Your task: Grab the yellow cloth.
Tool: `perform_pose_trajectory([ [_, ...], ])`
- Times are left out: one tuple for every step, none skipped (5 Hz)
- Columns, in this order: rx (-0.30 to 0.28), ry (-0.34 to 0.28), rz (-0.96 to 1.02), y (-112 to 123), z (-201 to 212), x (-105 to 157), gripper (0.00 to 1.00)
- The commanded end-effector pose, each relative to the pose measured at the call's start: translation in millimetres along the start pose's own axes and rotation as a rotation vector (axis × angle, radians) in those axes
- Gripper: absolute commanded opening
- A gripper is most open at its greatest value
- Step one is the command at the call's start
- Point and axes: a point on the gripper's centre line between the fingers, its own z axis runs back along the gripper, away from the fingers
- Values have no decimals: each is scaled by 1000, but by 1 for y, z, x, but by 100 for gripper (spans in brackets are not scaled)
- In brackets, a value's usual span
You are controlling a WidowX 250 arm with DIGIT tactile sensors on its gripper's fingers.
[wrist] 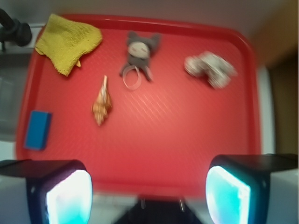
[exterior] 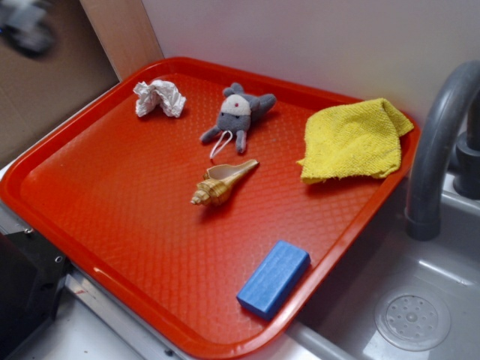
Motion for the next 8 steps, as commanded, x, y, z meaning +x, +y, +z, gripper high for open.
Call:
perform_pose_trajectory([
  [-110, -155, -204, -54, -55, 85, 100],
  [-132, -186, -268, -65, -90, 104, 100],
  [-133, -113, -60, -58, -104, 106, 100],
  [-133, -113, -60, -58, -104, 106, 100],
  [-133, -113, -60, -58, -104, 106, 100],
  [-133, -113, -60, -58, -104, 106, 100],
  [-130, -141, -158, -79, -119, 121, 100],
  [-131, -166, -275, -101, -126, 127, 100],
])
